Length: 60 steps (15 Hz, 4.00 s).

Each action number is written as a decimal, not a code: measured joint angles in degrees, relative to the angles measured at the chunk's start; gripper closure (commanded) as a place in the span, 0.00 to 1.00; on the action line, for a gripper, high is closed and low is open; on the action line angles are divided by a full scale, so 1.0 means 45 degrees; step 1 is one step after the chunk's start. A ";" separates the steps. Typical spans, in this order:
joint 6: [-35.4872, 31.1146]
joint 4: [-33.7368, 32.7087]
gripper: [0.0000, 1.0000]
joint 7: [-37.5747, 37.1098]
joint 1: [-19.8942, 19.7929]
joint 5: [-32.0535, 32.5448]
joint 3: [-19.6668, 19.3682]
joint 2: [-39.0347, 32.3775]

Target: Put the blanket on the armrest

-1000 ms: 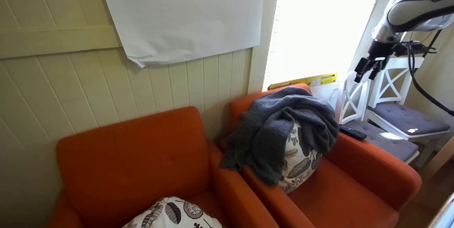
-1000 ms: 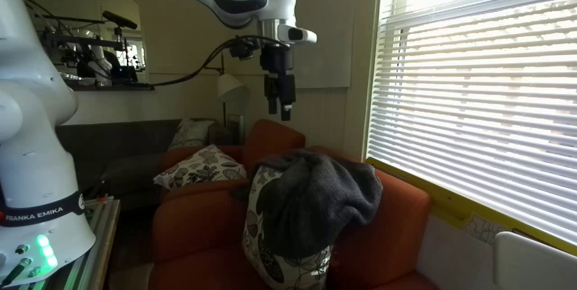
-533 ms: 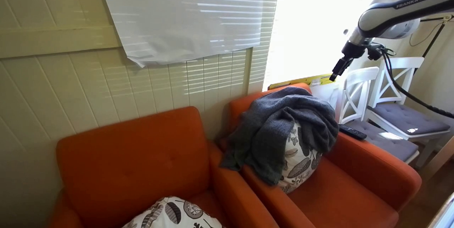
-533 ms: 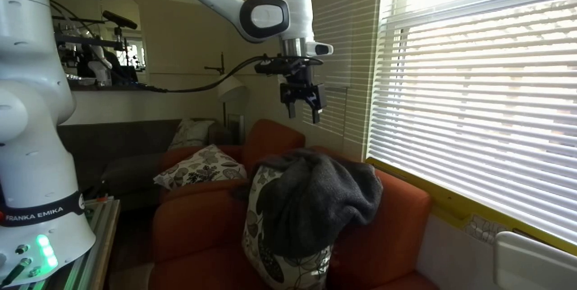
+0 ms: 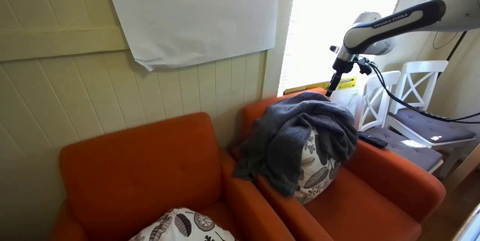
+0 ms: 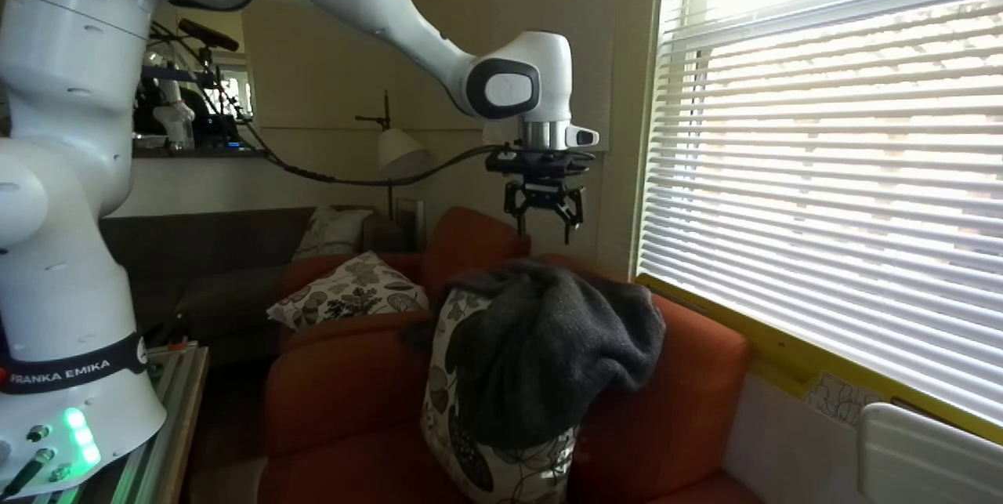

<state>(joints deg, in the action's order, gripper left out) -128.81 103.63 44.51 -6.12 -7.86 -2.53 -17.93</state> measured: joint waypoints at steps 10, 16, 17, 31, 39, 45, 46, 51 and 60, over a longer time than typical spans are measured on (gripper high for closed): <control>-0.0046 -0.1159 0.00 0.0869 -0.0321 0.0046 0.0423 -0.1434; -0.0419 -0.3159 0.26 0.1796 -0.0428 0.0746 0.0575 -0.3664; -0.0402 -0.3522 0.32 0.1847 -0.0427 0.0931 0.0584 -0.4003; 0.2448 -0.5984 0.98 0.4696 -0.1376 0.0701 0.1868 -0.5471; 0.2895 -0.5661 0.98 0.8591 -0.2131 -0.0902 0.2886 -0.4420; 0.4622 -0.5057 0.98 1.1736 -0.1897 -0.1667 0.3373 -0.2353; 0.5016 -0.5070 0.98 1.2157 -0.1738 -0.1732 0.3408 -0.2116; 0.6674 -0.5413 0.98 1.3757 -0.0442 -0.1750 0.3546 -0.1613; 0.7462 -0.5599 0.98 1.4276 0.0413 -0.1748 0.3169 -0.1649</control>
<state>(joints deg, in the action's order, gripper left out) -95.23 78.43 108.76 -4.26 -15.73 11.74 -25.35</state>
